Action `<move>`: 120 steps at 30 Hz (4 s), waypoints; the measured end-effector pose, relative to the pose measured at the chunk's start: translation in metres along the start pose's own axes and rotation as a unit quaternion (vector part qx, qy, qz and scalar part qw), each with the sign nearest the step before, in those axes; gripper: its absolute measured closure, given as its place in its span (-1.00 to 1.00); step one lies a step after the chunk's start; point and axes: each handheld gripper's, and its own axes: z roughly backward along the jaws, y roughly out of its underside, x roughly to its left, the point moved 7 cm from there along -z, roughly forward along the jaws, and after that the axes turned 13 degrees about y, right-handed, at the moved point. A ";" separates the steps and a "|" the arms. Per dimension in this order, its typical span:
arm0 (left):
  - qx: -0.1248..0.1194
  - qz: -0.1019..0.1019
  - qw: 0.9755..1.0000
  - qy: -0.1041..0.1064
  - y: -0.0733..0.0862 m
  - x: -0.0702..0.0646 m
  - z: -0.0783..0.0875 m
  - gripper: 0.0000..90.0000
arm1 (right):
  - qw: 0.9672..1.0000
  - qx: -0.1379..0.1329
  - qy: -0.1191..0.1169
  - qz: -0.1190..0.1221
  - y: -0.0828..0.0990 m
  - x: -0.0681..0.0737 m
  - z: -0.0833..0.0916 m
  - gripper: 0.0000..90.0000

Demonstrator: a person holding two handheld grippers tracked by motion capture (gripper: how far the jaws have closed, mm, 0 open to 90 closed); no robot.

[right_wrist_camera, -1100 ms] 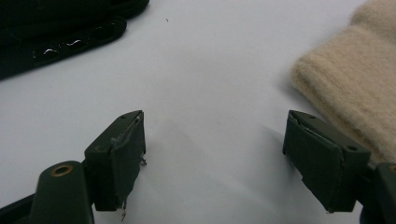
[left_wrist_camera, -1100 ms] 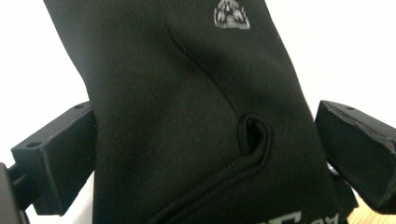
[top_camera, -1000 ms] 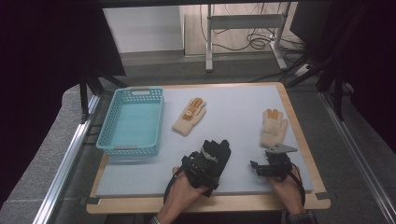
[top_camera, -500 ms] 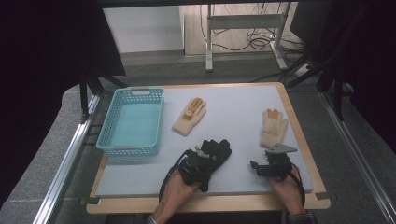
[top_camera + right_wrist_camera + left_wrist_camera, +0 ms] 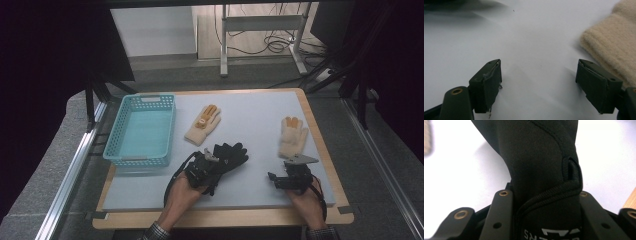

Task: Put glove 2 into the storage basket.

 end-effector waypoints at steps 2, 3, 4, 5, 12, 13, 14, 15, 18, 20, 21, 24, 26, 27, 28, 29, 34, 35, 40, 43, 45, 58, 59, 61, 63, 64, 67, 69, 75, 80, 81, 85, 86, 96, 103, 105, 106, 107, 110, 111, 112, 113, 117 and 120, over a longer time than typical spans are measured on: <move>-0.006 -0.003 1.000 -0.004 -0.004 0.002 0.006 0.48 | 1.000 0.000 0.000 0.000 0.000 0.000 0.000 -0.54; -0.011 -0.002 1.000 -0.005 -0.006 0.003 0.009 0.48 | 1.000 0.000 0.000 0.000 0.000 0.000 0.000 -0.54; -0.013 -0.003 1.000 -0.007 -0.008 0.005 0.013 0.48 | 1.000 0.000 0.000 0.000 0.000 0.000 0.000 -0.54; -0.017 -0.002 1.000 -0.009 -0.011 0.008 0.018 0.48 | 1.000 0.000 0.000 0.000 0.000 0.000 0.000 -0.54; -0.032 0.001 0.999 -0.026 -0.025 0.025 0.046 0.47 | 1.000 0.000 0.001 0.001 0.000 0.000 0.000 -0.55; -0.034 0.001 0.999 -0.028 -0.027 0.027 0.049 0.46 | 1.000 0.000 0.001 0.001 0.000 0.000 0.000 -0.55; -0.036 0.003 0.999 -0.031 -0.028 0.030 0.052 0.46 | 1.000 -0.001 0.001 0.001 0.000 0.000 0.000 -0.55; -0.036 0.003 0.999 -0.034 -0.030 0.033 0.055 0.46 | 1.000 -0.002 0.001 0.002 0.000 0.000 0.000 -0.55; -0.042 0.008 0.998 -0.046 -0.034 0.043 0.067 0.45 | 1.000 0.000 0.001 0.001 0.000 0.000 0.000 -0.55; -0.045 0.013 0.997 -0.055 -0.035 0.050 0.074 0.45 | 1.000 0.000 0.000 0.001 0.000 0.000 0.000 -0.55; -0.047 0.016 0.997 -0.060 -0.036 0.053 0.078 0.45 | 1.000 0.000 0.000 0.001 0.000 0.000 0.000 -0.55; -0.051 0.026 0.996 -0.074 -0.037 0.065 0.092 0.45 | 1.000 0.000 0.001 0.001 0.000 0.000 0.000 -0.56; -0.055 0.032 0.995 -0.082 -0.037 0.073 0.100 0.45 | 1.000 0.000 0.000 0.001 0.000 0.000 0.000 -0.56; -0.057 0.039 0.994 -0.090 -0.036 0.079 0.105 0.45 | 1.000 0.000 0.000 0.000 0.000 0.000 0.000 -0.56; -0.058 0.045 0.993 -0.096 -0.035 0.084 0.109 0.45 | 1.000 0.000 0.000 0.000 0.000 0.000 0.000 -0.56; -0.060 0.051 0.992 -0.102 -0.034 0.089 0.112 0.44 | 1.000 0.000 0.001 0.001 0.000 0.000 0.000 -0.56; -0.073 0.085 0.986 -0.123 -0.025 0.114 0.128 0.44 | 1.000 0.000 0.001 0.000 0.000 0.000 0.000 -0.56; -0.074 0.093 0.984 -0.130 -0.021 0.122 0.133 0.44 | 1.000 0.000 0.001 0.000 0.000 0.000 0.000 -0.56; -0.077 0.116 0.978 -0.153 -0.012 0.144 0.148 0.44 | 1.000 0.000 0.001 0.001 0.000 0.000 0.000 -0.56; -0.075 0.131 0.974 -0.170 -0.005 0.158 0.156 0.44 | 1.000 0.000 0.001 0.000 0.000 0.000 0.000 -0.56; -0.071 0.141 0.971 -0.178 0.000 0.168 0.160 0.44 | 1.000 0.000 0.001 0.000 0.000 0.000 0.000 -0.56; -0.014 0.230 0.952 -0.203 0.045 0.241 0.155 0.41 | 1.000 0.000 0.001 0.000 0.000 0.000 0.000 -0.56; -0.011 0.233 0.951 -0.204 0.046 0.244 0.154 0.41 | 1.000 0.000 0.001 0.000 0.000 0.000 0.000 -0.56; 0.001 0.242 0.948 -0.206 0.049 0.253 0.149 0.41 | 1.000 0.000 0.001 0.000 0.000 0.000 0.000 -0.56; 0.016 0.250 0.945 -0.210 0.051 0.261 0.145 0.40 | 1.000 0.000 0.001 0.000 0.000 0.000 0.000 -0.56; 0.024 0.254 0.943 -0.213 0.052 0.265 0.143 0.40 | 1.000 0.000 0.001 0.000 0.000 0.000 0.000 -0.56; 0.047 0.265 0.937 -0.221 0.055 0.277 0.137 0.39 | 1.000 0.000 0.001 0.000 0.000 0.000 0.000 -0.56; 0.062 0.270 0.933 -0.228 0.059 0.282 0.134 0.38 | 1.000 -0.001 0.001 0.000 0.000 0.000 0.000 -0.56; 0.090 0.279 0.926 -0.238 0.069 0.292 0.129 0.30 | 1.000 -0.001 0.001 0.000 0.000 0.000 0.000 -0.56; 0.098 0.268 0.928 -0.237 0.071 0.291 0.127 -0.14 | 1.000 -0.001 0.001 0.000 0.000 0.000 0.000 -0.56; 0.097 0.266 0.930 -0.234 0.071 0.290 0.127 -0.25 | 1.000 -0.001 0.001 0.000 0.000 0.000 0.000 -0.56; 0.078 0.262 0.939 -0.209 0.067 0.285 0.129 -0.60 | 1.000 0.000 0.001 0.000 0.000 0.000 0.000 -0.56; 0.071 0.261 0.941 -0.204 0.065 0.283 0.131 -0.68 | 1.000 0.000 0.001 0.000 0.000 0.000 0.000 -0.56; -0.019 0.244 0.958 -0.146 0.049 0.263 0.148 -0.87 | 1.000 0.000 0.001 0.000 0.000 0.000 0.000 -0.56; -0.054 0.223 0.965 -0.123 0.051 0.248 0.147 -0.93 | 1.000 0.000 0.001 0.000 0.000 0.000 0.000 -0.56; -0.060 0.220 0.967 -0.117 0.052 0.245 0.146 -0.94 | 1.000 0.000 0.001 0.000 0.000 0.000 0.000 -0.56; -0.063 0.215 0.968 -0.116 0.052 0.243 0.146 -0.94 | 1.000 0.000 0.001 0.000 0.000 0.000 0.000 -0.56; -0.068 0.210 0.969 -0.112 0.052 0.239 0.146 -0.95 | 1.000 0.000 0.001 0.000 0.000 0.000 0.000 -0.56; -0.084 0.186 0.973 -0.105 0.050 0.226 0.146 -0.96 | 1.000 0.000 0.001 -0.001 0.000 0.000 0.000 -0.56; -0.087 0.178 0.975 -0.103 0.049 0.221 0.147 -0.96 | 1.000 0.000 0.001 -0.001 0.000 0.000 0.000 -0.56; -0.091 0.172 0.976 -0.102 0.048 0.218 0.147 -0.97 | 1.000 0.000 0.001 0.000 0.000 0.000 0.000 -0.57; -0.093 0.166 0.977 -0.101 0.047 0.214 0.147 -0.97 | 1.000 0.000 0.001 0.000 0.000 0.000 0.000 -0.57; -0.103 0.133 0.981 -0.094 0.042 0.193 0.146 -0.98 | 1.000 0.000 0.001 0.000 0.000 0.000 0.000 -0.57; -0.112 0.119 0.983 -0.085 0.039 0.178 0.145 -0.98 | 1.000 0.000 0.002 0.000 0.000 0.000 0.000 -0.57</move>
